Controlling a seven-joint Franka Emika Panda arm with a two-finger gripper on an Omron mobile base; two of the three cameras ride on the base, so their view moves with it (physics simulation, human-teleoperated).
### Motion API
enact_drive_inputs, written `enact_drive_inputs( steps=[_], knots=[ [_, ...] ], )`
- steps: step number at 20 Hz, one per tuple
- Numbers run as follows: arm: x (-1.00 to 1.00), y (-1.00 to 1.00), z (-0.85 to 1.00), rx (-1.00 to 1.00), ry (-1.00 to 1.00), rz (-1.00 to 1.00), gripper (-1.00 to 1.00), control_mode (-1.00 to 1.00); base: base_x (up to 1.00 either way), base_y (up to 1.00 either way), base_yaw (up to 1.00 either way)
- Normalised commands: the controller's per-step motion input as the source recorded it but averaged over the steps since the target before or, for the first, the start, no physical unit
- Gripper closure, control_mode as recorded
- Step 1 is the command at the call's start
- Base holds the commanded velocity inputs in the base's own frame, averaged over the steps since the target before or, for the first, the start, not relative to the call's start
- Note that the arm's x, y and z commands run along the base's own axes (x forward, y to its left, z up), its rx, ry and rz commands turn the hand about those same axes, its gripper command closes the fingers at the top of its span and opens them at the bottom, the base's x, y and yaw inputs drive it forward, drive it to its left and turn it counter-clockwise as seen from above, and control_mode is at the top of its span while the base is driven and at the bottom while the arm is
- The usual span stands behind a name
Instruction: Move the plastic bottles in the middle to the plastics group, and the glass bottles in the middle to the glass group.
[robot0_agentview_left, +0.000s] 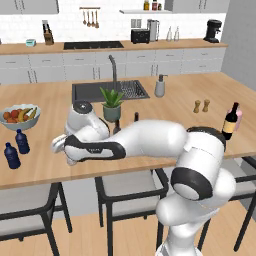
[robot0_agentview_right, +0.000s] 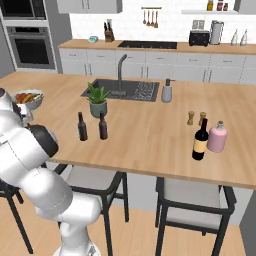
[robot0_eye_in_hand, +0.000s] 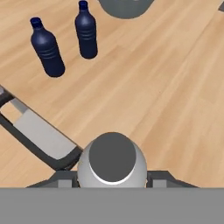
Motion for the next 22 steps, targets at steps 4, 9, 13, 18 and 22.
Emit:
enact_drive_inputs(
  steps=[4,9,13,18,22],
  knots=[
    [0.1,0.5,0.0,0.0,0.0,0.0,1.0,-1.0,0.0,0.0,0.0],
    [0.49,0.29,0.0,0.0,0.0,0.0,1.0,-1.0,0.0,0.0,0.0],
    [0.49,0.33,0.0,0.0,0.0,0.0,1.0,-1.0,0.0,0.0,0.0],
    [0.09,0.41,-0.07,0.0,0.0,0.0,1.0,-1.0,0.0,0.0,0.0],
    [0.0,0.39,-0.04,0.0,0.0,0.0,1.0,-1.0,0.0,0.0,0.0]
  ],
)
